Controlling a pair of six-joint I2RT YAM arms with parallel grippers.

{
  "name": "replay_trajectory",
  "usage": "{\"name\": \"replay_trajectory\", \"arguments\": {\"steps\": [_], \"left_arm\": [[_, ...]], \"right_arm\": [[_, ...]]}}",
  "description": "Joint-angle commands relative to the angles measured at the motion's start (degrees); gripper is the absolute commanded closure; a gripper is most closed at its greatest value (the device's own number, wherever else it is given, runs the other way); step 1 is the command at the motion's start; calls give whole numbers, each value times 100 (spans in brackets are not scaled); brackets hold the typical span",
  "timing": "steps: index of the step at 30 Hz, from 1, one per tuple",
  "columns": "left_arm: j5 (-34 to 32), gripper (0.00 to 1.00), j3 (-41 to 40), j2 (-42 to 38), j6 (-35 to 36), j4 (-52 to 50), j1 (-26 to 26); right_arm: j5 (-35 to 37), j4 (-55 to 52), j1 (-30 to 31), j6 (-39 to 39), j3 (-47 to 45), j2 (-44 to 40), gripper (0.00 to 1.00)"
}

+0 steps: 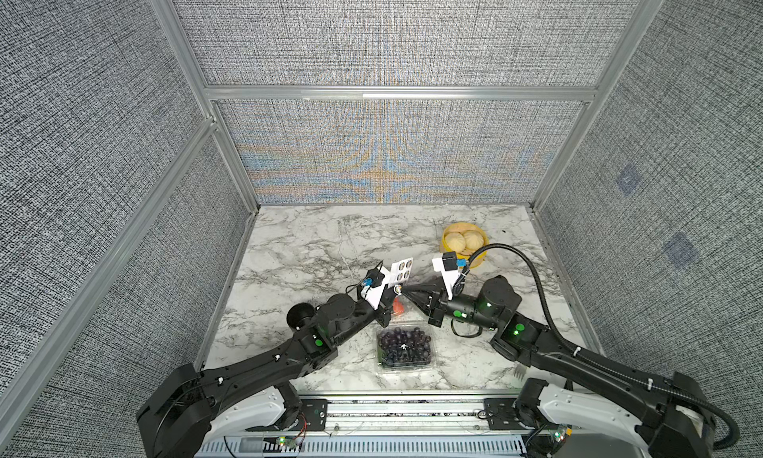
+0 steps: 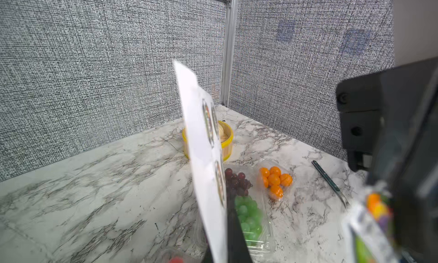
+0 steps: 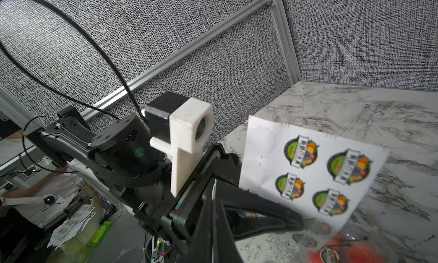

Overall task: Label fruit boxes
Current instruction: Tear off the label from the label sticker, then place the label sticker at the center of the board, then stick the label on the fruit box.

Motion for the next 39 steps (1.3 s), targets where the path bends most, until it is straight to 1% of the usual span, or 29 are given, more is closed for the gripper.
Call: {"name": "replay_trajectory", "arguments": {"steps": [1,2,4,5,6,7,9,11,14,15,18,22,25,28,33,35,39], "left_arm": [[-266,100,64,-20,-118,-129,4],[-386,100,103,-35,-208,-279,6],[-582,100,148,-152,-411,-654,31],[-635,100,171,-233,-559,-951,60],[-622,100,220,-290,-729,-1289,117],[-553,100,249,-316,-911,-1514,170],[-357,100,205,-389,-1272,-1787,205],[-321,100,178,-522,-1516,-2204,208],[-468,100,28,-899,-1875,-2783,208],[-454,100,-43,-1039,-1975,-2896,208],[-229,100,-202,-1299,-2084,-3130,207],[261,100,-324,-1262,-2066,-3076,208],[186,100,-375,-1240,-2137,-3233,206],[112,100,-500,-1339,-2145,-3244,208],[156,100,-650,-1310,-2295,-3185,207],[205,100,-622,-1220,-2331,-3272,206],[51,100,-561,-1197,-2430,-3595,208]], "right_arm": [[296,-206,5,-134,-54,-151,100],[374,-577,-29,-273,19,-228,100],[772,-1882,-193,-738,363,-318,100],[913,-2513,-391,-884,547,-273,100],[782,-2939,-708,-906,677,-169,100],[450,-3117,-1040,-861,736,-34,100],[-540,-3197,-1723,-685,842,394,100],[-1057,-3323,-2034,-760,1026,904,100],[-1502,-4026,-2288,-1097,1572,1729,100],[-1532,-4132,-2331,-1135,1655,1925,100],[-1112,-4541,-2364,-1253,1766,2198,100],[-607,-4864,-2411,-1304,1813,2399,100],[-207,-5046,-2421,-1323,1867,2527,100],[-79,-5127,-2430,-1342,1925,2664,100],[448,-5413,-2408,-1320,2042,2921,100],[715,-5599,-2348,-1322,2257,3038,100],[1200,-5740,-2181,-1287,2312,3116,100]]}}
